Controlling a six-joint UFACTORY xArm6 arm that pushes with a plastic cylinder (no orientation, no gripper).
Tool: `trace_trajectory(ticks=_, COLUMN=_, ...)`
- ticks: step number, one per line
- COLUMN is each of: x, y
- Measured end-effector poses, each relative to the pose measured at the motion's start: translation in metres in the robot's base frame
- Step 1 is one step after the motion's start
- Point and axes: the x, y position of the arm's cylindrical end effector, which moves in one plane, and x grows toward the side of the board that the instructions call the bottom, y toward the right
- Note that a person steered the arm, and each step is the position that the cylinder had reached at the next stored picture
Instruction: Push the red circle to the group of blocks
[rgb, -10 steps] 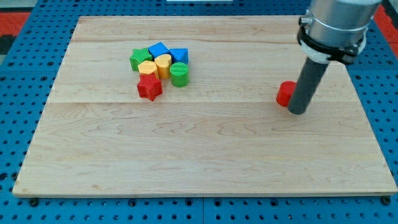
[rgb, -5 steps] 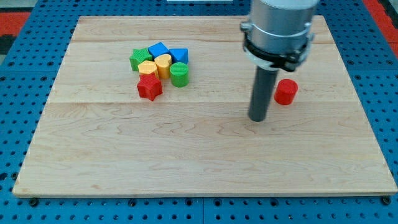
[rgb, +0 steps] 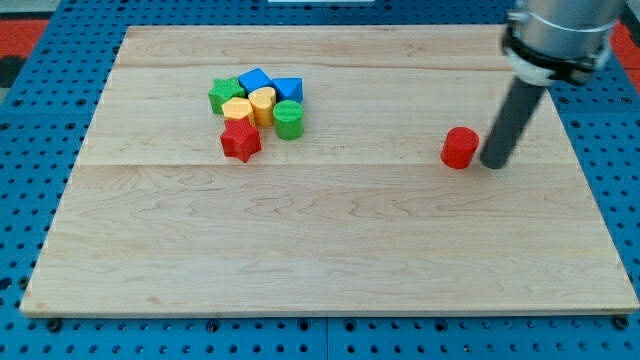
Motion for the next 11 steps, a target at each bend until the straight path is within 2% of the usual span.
trace_trajectory(ticks=1, x=-0.002, y=-0.117)
trace_trajectory(ticks=2, x=0.002, y=-0.114)
trace_trajectory(ticks=3, x=0.003, y=0.005)
trace_trajectory(ticks=4, x=-0.024, y=0.064)
trace_trajectory(ticks=6, x=-0.026, y=-0.079)
trace_trajectory(ticks=7, x=-0.051, y=-0.039)
trace_trajectory(ticks=8, x=-0.054, y=-0.115)
trace_trajectory(ticks=9, x=-0.016, y=-0.182)
trace_trajectory(ticks=11, x=-0.005, y=-0.195)
